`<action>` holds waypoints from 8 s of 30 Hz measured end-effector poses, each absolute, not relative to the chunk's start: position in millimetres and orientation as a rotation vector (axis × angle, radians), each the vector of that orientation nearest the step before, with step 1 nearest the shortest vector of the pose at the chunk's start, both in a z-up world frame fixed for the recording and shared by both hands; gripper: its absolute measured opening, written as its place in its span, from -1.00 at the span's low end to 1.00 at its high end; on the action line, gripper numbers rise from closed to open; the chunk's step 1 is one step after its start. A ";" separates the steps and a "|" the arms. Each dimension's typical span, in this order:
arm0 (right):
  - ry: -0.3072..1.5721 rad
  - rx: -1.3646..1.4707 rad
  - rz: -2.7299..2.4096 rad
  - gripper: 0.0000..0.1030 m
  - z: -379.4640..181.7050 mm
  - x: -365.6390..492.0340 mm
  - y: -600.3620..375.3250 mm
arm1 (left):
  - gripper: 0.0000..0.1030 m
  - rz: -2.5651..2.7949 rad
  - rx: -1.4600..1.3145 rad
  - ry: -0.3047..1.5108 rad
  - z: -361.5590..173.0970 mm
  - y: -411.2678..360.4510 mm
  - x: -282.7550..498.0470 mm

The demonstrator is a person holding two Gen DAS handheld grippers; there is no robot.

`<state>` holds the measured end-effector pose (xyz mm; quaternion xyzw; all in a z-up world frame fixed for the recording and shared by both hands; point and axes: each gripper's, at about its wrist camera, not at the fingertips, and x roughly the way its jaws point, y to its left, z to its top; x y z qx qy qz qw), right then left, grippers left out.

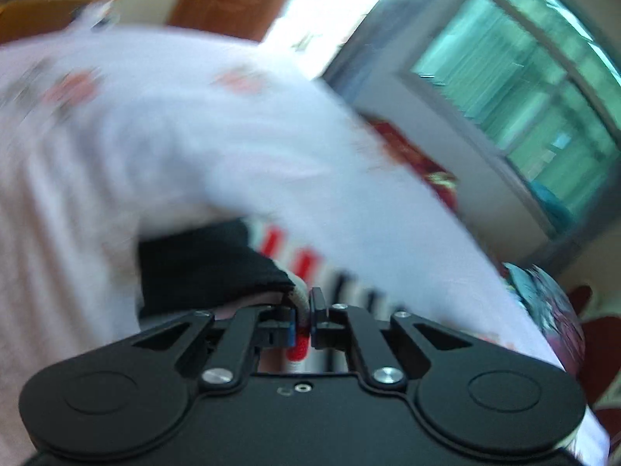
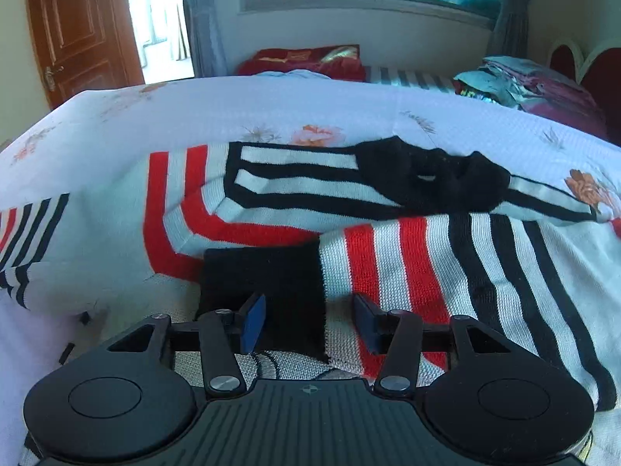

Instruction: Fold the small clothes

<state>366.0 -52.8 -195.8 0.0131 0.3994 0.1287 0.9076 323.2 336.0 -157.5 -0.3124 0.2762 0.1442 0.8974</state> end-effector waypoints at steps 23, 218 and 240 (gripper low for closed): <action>0.749 0.254 0.126 -0.02 -161.8 319.6 -203.6 | -0.31 -0.510 -0.091 0.846 -174.0 -27.8 399.8; 0.832 -0.048 0.355 -0.19 -192.5 242.5 -176.2 | 0.04 -0.138 0.082 0.840 -191.7 5.5 276.4; 0.842 0.007 0.185 -0.19 -175.6 139.6 -142.3 | 0.05 -0.280 0.103 0.835 -186.9 41.2 185.8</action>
